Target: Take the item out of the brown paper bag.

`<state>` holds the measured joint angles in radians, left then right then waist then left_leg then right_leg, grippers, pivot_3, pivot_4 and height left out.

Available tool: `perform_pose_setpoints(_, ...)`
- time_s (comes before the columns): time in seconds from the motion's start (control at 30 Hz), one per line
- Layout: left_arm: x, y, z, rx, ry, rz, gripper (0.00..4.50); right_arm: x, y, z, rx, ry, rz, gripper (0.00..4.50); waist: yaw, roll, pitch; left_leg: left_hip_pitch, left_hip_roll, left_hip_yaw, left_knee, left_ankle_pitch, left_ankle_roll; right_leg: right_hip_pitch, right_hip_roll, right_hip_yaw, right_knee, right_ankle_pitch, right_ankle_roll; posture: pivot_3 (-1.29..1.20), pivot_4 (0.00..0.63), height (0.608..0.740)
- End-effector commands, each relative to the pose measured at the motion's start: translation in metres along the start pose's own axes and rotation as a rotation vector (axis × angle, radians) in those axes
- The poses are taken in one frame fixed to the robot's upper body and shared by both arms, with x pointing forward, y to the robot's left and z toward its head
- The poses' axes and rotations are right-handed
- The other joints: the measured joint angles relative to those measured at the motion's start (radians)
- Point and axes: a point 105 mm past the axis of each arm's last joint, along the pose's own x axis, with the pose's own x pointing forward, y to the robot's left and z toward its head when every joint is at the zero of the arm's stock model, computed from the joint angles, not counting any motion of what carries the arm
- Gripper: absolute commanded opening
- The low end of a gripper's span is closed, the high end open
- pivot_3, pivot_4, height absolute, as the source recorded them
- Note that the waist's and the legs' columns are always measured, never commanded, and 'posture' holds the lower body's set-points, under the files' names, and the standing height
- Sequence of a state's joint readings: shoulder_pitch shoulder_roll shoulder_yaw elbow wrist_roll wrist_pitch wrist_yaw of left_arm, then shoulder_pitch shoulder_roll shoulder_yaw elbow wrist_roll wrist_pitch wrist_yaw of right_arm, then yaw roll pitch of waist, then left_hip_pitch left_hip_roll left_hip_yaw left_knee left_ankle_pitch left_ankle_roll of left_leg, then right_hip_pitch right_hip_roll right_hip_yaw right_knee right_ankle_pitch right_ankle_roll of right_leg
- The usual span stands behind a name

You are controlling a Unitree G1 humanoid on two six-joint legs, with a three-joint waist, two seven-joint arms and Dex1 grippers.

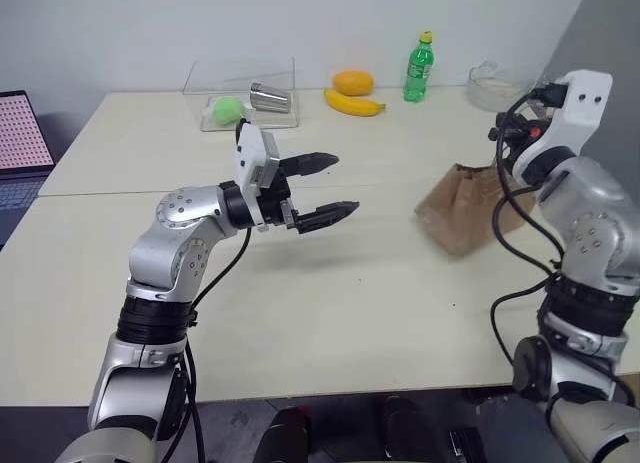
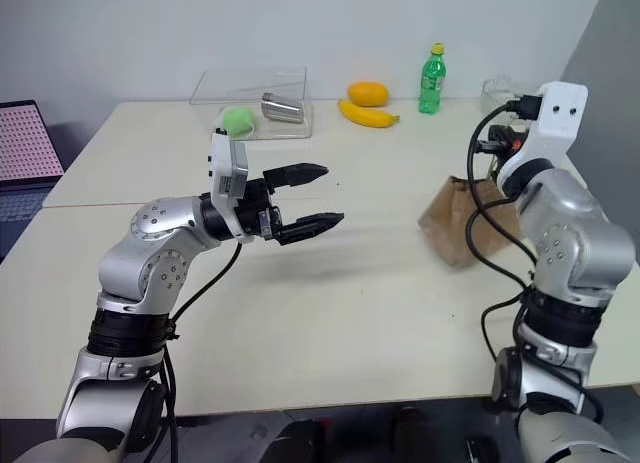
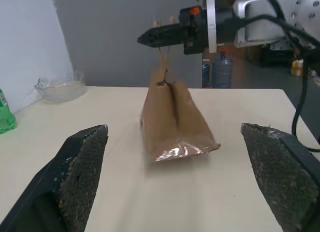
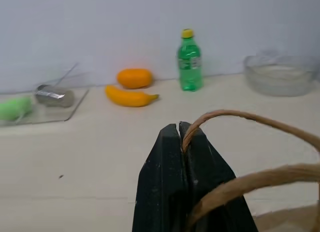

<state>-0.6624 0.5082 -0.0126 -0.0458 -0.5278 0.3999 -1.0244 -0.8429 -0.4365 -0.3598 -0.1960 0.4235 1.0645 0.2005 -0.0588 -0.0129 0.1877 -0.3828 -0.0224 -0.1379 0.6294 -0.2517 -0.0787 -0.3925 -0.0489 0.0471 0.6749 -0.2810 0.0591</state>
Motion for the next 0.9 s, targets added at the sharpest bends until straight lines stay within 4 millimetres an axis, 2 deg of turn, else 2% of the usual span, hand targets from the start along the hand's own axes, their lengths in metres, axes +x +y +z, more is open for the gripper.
perform_pose_setpoints(0.03,-0.008,0.004,0.011,0.022,-0.013,0.013,4.5,-0.001,0.026,0.025,-0.053,-0.001,0.233,0.02,-0.001,0.0,0.0,0.0,0.0,0.0,0.0,0.0,0.0,0.0,0.0,0.0,0.0,0.0,0.0,0.0,0.15,0.74)
perform_pose_setpoints(0.2,-0.017,0.005,0.009,-0.026,0.0,0.037,4.5,0.001,0.05,0.032,-0.06,0.064,0.455,0.02,-0.002,0.0,0.0,-0.001,0.0,0.0,0.0,0.0,0.0,-0.001,0.0,0.0,0.0,0.0,0.0,0.0,0.15,0.74)
perform_pose_setpoints(0.47,-0.04,-0.002,0.0,-0.108,0.072,0.053,4.5,0.003,0.092,0.029,-0.191,0.15,0.762,0.02,-0.003,0.0,0.001,-0.01,0.0,0.0,0.001,0.0,0.0,-0.01,0.0,0.0,0.001,0.0,0.0,0.0,0.15,0.74)
perform_pose_setpoints(0.6,-0.052,-0.008,-0.006,-0.15,0.104,0.067,4.5,-0.003,0.119,0.025,-0.325,0.198,0.982,0.02,-0.005,0.0,0.001,-0.015,0.0,0.0,0.002,0.0,0.0,-0.016,0.0,-0.001,0.003,0.0,0.0,0.0,0.15,0.74)
perform_pose_setpoints(0.67,-0.056,-0.011,-0.008,-0.165,0.109,0.076,4.5,-0.004,0.126,0.023,-0.384,0.216,1.054,0.02,-0.006,0.0,0.001,-0.016,0.0,0.0,0.002,0.0,0.0,-0.017,-0.001,-0.001,0.003,0.0,0.0,0.0,0.15,0.74)
perform_pose_setpoints(0.9,-0.059,-0.026,-0.013,-0.205,0.128,0.077,4.5,0.012,0.148,0.021,-0.626,0.184,1.198,0.02,-0.006,0.0,0.001,-0.016,0.0,0.0,0.002,0.0,0.0,-0.017,-0.002,-0.001,0.003,0.0,0.0,0.0,0.15,0.74)
